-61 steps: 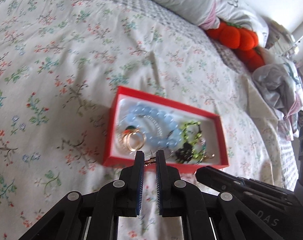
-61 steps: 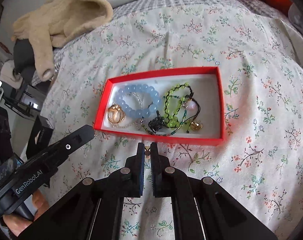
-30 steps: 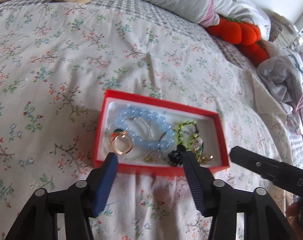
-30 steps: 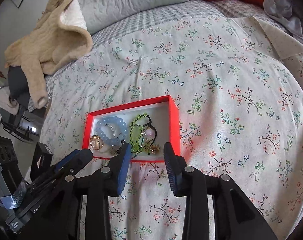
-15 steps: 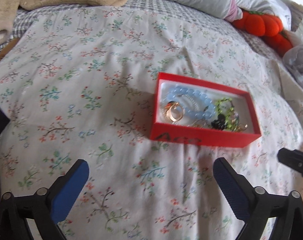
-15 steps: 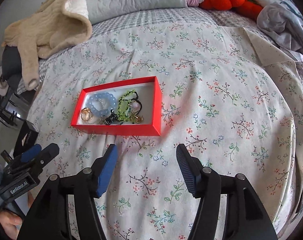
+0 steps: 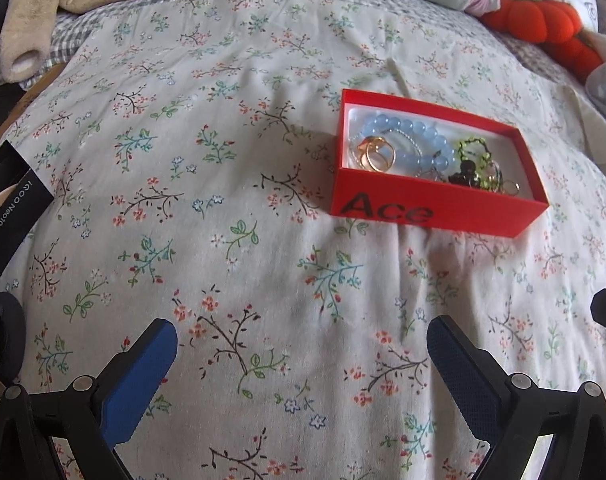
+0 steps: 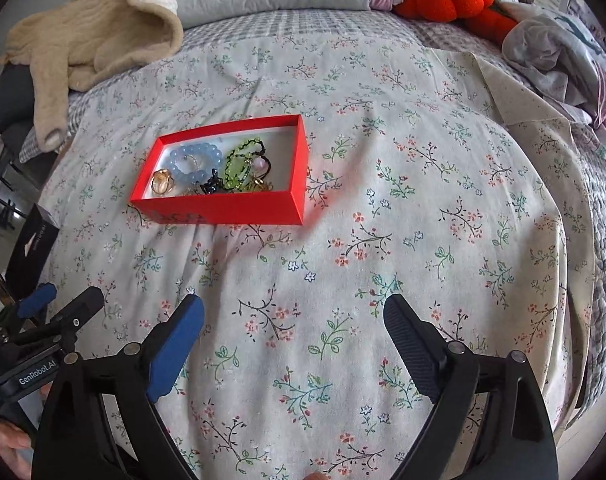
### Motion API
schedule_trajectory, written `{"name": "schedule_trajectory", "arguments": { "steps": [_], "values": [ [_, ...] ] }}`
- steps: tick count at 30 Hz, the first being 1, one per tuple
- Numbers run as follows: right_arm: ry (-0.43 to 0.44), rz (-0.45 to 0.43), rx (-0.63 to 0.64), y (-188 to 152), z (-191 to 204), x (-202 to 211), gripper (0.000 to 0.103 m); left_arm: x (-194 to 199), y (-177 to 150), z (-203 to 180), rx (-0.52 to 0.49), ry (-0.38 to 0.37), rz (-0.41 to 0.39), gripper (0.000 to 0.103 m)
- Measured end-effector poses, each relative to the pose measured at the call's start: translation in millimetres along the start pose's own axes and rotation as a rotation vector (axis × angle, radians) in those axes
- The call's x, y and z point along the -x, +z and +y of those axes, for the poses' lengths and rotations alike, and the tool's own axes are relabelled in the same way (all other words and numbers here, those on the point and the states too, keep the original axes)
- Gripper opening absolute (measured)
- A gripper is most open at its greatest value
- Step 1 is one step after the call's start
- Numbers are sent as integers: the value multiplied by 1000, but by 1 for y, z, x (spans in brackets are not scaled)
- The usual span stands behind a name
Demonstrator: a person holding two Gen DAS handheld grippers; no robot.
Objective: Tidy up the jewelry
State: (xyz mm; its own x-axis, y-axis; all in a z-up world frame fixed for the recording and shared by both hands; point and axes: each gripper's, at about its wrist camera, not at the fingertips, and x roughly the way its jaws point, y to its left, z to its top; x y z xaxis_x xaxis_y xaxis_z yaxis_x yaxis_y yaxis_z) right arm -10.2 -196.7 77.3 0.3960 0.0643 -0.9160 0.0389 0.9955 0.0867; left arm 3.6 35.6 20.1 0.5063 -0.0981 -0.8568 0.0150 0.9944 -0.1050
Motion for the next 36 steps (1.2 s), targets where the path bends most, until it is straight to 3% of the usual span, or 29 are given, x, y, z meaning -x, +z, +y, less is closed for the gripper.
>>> {"name": "schedule_trajectory", "arguments": {
  "steps": [15,36],
  "values": [
    [-58,-9,-15,-11,-4,2,93,4,-2,-23,-67,-4,-22,103],
    [-39,15,7,-14,8,-4,93,3,-1,-20,-77,3,-10,103]
  ]
}}
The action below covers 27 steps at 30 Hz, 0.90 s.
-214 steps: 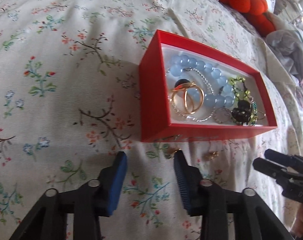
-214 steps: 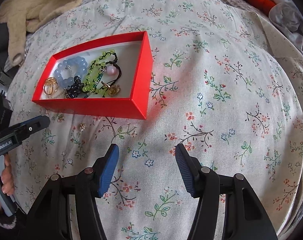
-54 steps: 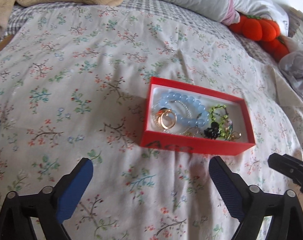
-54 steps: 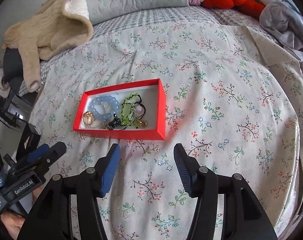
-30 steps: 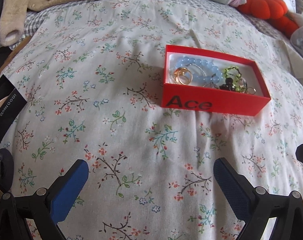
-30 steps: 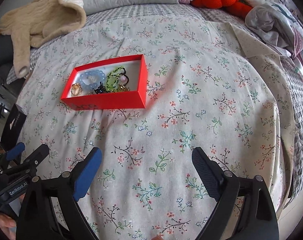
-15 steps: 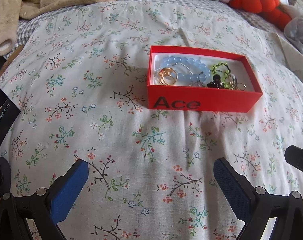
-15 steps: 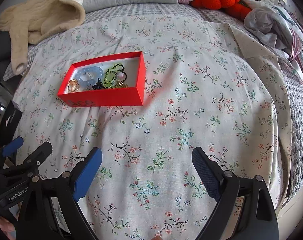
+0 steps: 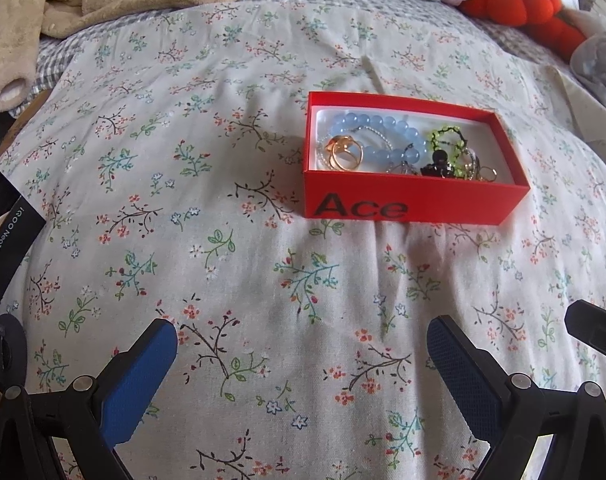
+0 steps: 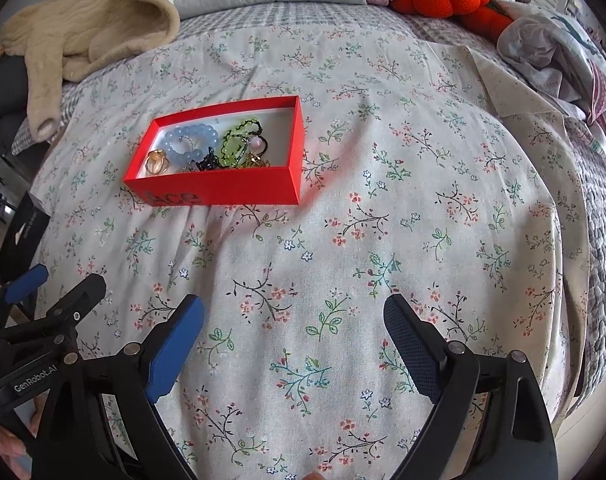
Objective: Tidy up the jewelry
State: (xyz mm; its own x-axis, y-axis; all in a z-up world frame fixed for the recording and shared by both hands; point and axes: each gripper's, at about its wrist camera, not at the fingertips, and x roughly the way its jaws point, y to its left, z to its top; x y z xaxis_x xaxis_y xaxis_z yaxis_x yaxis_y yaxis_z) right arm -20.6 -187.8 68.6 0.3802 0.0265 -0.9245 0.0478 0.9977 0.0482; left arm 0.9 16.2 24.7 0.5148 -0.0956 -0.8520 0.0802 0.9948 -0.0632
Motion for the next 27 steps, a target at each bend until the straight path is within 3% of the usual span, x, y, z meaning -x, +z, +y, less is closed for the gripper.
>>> {"name": "schedule_trajectory", "arguments": {
  "steps": [27],
  "values": [
    [2,0,1,0,3,-1,93,0,1,2,-3,8,2,103]
  ]
}}
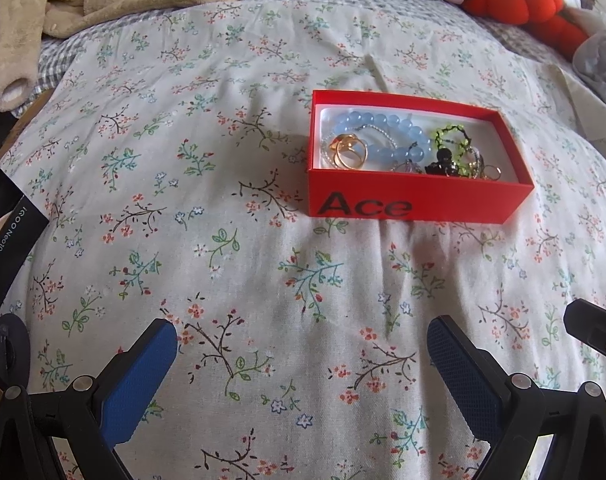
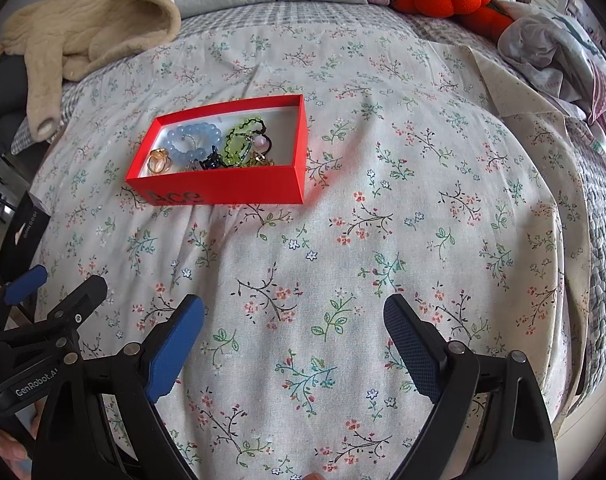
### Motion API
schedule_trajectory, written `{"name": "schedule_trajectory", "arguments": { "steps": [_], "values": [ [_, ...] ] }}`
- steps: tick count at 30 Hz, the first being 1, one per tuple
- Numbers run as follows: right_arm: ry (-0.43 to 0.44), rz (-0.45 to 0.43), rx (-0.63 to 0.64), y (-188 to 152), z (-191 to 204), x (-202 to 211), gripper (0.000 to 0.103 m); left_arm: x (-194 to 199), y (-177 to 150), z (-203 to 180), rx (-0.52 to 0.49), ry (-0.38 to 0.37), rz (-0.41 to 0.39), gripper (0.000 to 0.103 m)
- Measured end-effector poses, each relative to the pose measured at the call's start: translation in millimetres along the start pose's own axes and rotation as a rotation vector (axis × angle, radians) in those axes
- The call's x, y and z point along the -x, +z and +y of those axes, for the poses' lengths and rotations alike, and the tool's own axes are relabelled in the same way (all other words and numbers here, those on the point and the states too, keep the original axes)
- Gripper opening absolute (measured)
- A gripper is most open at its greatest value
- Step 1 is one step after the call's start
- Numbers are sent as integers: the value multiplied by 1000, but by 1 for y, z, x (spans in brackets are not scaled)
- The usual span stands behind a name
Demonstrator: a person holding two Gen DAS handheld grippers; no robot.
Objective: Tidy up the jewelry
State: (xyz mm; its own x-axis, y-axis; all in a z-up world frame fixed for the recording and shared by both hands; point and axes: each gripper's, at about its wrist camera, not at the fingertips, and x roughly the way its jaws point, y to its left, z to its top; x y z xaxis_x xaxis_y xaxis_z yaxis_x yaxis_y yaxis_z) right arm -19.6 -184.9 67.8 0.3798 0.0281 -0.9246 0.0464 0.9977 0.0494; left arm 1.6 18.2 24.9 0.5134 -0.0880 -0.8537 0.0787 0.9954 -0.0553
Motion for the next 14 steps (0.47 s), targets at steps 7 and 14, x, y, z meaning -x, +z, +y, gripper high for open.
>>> {"name": "schedule_trajectory", "arguments": {
  "steps": [7,14],
  "values": [
    [-5,7,4,2,2,-6,93,-11,0,1,5,0,10,103],
    [-28,28,13,4,5,-24,93,-37,0,4,16,24,40,103]
  ]
}}
